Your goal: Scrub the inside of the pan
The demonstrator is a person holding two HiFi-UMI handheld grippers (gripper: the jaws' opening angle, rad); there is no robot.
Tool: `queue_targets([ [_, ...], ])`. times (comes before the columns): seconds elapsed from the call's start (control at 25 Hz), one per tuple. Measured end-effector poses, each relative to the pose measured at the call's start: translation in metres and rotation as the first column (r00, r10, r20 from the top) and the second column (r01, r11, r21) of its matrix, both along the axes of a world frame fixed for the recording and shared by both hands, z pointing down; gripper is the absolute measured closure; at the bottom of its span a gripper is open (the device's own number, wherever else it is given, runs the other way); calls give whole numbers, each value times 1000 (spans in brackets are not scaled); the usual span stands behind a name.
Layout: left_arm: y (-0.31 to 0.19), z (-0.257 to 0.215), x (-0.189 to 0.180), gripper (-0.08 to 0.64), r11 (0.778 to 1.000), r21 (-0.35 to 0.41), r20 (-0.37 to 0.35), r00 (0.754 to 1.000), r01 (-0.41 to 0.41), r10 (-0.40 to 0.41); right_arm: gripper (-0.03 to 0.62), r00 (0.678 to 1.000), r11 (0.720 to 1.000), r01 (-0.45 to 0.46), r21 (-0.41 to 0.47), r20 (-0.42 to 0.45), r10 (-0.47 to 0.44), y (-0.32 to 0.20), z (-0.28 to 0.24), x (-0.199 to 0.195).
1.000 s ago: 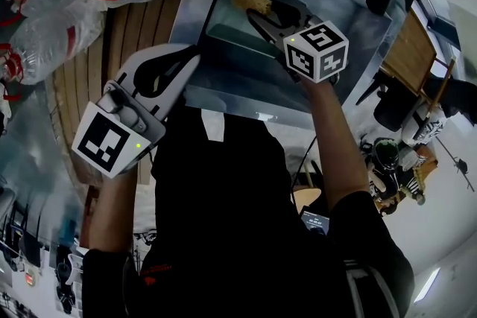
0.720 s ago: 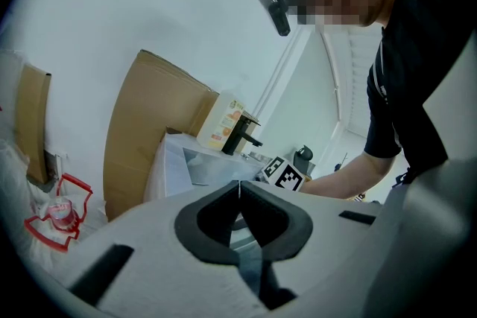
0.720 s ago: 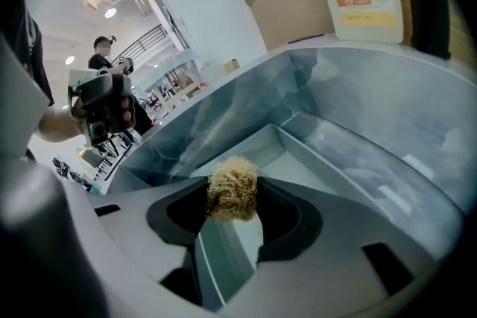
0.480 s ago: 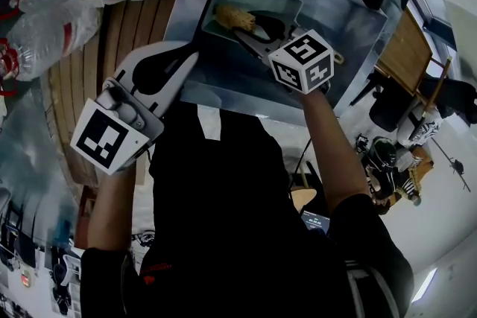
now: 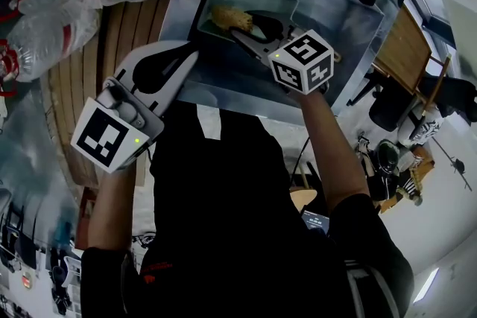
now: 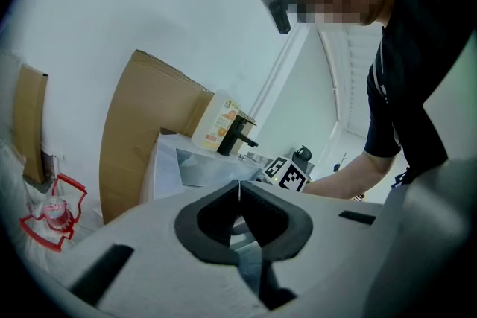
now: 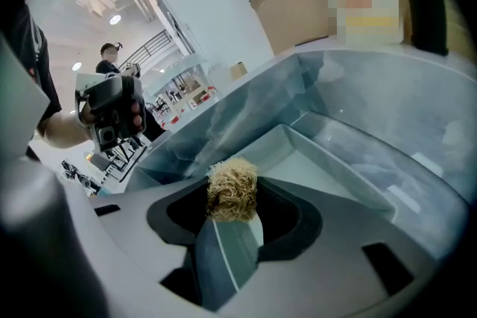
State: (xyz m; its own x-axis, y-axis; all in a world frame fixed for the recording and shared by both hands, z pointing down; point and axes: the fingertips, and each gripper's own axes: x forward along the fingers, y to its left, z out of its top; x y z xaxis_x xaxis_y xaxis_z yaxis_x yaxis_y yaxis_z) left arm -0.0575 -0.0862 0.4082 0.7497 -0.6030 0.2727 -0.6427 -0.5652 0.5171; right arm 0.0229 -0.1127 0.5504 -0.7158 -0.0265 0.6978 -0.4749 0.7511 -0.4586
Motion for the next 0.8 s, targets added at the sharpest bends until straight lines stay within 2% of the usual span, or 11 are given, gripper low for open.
queue_targets([
  [0.36, -9, -2, 10, 537, 1000, 3, 2, 1000, -15, 15, 410, 990, 990, -138, 37, -35, 140, -53, 2, 48],
  [0.8, -19, 3, 19, 537, 999, -10, 2, 999, -38, 38, 410, 983, 985, -170, 35, -61, 172, -67, 13, 64],
])
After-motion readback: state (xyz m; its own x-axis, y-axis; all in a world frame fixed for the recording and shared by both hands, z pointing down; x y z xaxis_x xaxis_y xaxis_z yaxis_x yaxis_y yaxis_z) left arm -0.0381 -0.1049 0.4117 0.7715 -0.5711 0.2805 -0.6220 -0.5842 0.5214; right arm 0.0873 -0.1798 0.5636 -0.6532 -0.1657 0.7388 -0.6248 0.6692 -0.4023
